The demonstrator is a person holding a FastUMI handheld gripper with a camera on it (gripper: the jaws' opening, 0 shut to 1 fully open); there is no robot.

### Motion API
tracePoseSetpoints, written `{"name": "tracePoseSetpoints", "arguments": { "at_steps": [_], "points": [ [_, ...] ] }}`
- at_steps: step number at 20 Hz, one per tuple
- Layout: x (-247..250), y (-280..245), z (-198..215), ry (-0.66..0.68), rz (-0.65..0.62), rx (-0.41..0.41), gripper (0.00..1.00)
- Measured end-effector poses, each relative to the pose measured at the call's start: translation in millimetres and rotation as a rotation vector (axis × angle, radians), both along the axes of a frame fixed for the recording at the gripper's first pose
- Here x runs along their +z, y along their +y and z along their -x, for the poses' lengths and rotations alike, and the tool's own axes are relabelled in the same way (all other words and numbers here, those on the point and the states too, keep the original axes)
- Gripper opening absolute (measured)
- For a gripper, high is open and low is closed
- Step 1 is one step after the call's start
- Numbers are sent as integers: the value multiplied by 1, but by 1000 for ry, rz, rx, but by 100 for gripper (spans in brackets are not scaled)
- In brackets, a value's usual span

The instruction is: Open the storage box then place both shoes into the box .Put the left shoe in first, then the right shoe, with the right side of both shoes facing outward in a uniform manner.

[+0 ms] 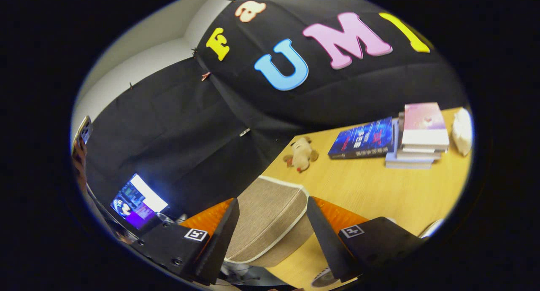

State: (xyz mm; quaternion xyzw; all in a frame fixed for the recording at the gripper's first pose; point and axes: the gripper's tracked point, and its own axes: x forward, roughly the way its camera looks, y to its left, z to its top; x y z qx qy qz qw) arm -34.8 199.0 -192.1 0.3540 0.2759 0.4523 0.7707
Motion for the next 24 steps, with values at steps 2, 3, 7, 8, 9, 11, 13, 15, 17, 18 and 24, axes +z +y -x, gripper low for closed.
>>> {"name": "tracePoseSetpoints", "arguments": {
  "at_steps": [2,3,7,8,9,11,13,15,17,18,24],
  "points": [
    [-23,11,13,113,-61,95,98],
    [-32,18,19,168,-89,141,98],
    [-66,47,34,338,-180,254,98],
    [-70,51,36,379,-201,272,97],
    [-74,57,37,419,-229,288,97],
    [-80,63,42,494,-296,324,97],
    [-88,72,43,543,-334,352,97],
    [-88,79,46,585,-378,380,97],
    [-84,84,49,626,-423,410,96],
    [-83,88,51,656,-463,432,94],
    [-73,79,59,677,-495,434,6]
  ]
}}
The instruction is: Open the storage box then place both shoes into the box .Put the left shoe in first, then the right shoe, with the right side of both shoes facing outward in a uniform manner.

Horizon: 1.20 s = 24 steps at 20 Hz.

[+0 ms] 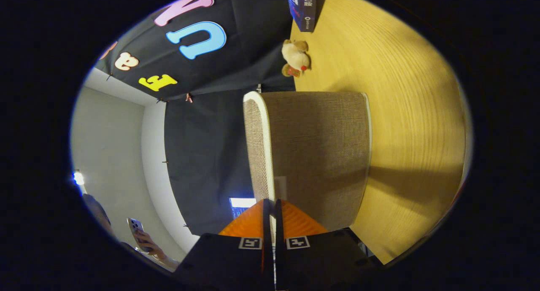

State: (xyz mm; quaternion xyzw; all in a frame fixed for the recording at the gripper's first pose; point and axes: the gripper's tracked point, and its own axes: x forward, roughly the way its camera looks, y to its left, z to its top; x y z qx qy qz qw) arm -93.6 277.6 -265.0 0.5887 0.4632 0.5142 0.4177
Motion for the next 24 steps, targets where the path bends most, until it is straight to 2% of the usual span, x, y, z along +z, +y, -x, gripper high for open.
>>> {"name": "tracePoseSetpoints", "arguments": {
  "at_steps": [7,12,18,24],
  "points": [
    [74,-8,-16,-68,-33,-86,5],
    [139,9,-32,-131,-42,-157,5],
    [208,61,-39,-270,-26,-222,5],
    [247,130,-37,-379,28,-217,5]
  ]
}}
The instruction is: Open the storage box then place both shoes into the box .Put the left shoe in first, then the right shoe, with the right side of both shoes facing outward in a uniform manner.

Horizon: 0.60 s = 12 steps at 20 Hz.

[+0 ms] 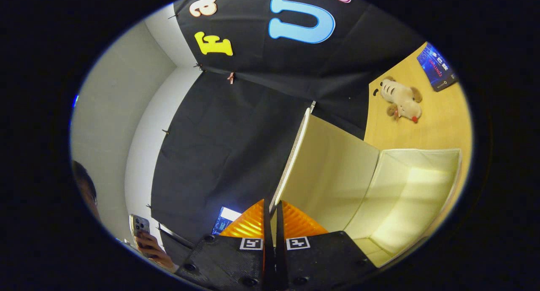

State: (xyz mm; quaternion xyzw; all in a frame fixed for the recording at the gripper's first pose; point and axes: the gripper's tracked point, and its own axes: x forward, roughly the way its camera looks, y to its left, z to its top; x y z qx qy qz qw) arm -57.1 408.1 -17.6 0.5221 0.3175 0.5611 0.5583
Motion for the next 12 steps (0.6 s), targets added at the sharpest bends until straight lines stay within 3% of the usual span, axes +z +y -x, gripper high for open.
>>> {"name": "tracePoseSetpoints", "arguments": {
  "at_steps": [8,12],
  "points": [
    [13,74,-6,-8,63,-3,7],
    [17,100,-3,-23,82,9,14]
  ]
}}
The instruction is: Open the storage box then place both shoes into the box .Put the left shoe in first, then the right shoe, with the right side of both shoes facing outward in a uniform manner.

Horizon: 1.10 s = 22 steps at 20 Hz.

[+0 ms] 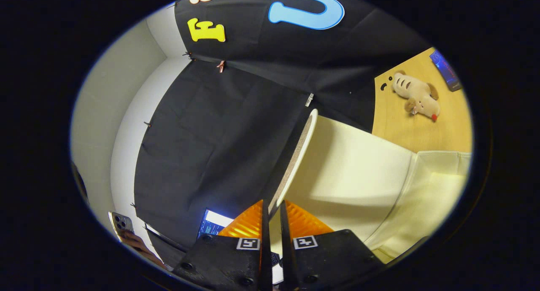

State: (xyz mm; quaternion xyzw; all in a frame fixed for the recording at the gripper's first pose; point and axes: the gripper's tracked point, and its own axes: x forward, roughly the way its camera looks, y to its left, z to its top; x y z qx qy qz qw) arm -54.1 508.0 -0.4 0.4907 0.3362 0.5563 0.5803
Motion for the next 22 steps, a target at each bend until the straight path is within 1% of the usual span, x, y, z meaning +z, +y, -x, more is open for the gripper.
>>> {"name": "tracePoseSetpoints", "arguments": {
  "at_steps": [1,2,5,7,9,11,14,18,22],
  "points": [
    [1,7,3,-8,3,9,15],
    [1,10,3,-15,9,13,20],
    [-4,17,5,-36,38,26,65],
    [-12,17,6,-57,83,13,96],
    [-15,14,6,-85,121,-15,97],
    [-17,10,6,-100,130,-32,97],
    [-13,-13,5,-125,143,-77,97],
    [-14,-57,5,-169,193,-144,97],
    [-25,-116,2,-194,277,-237,97]
  ]
}}
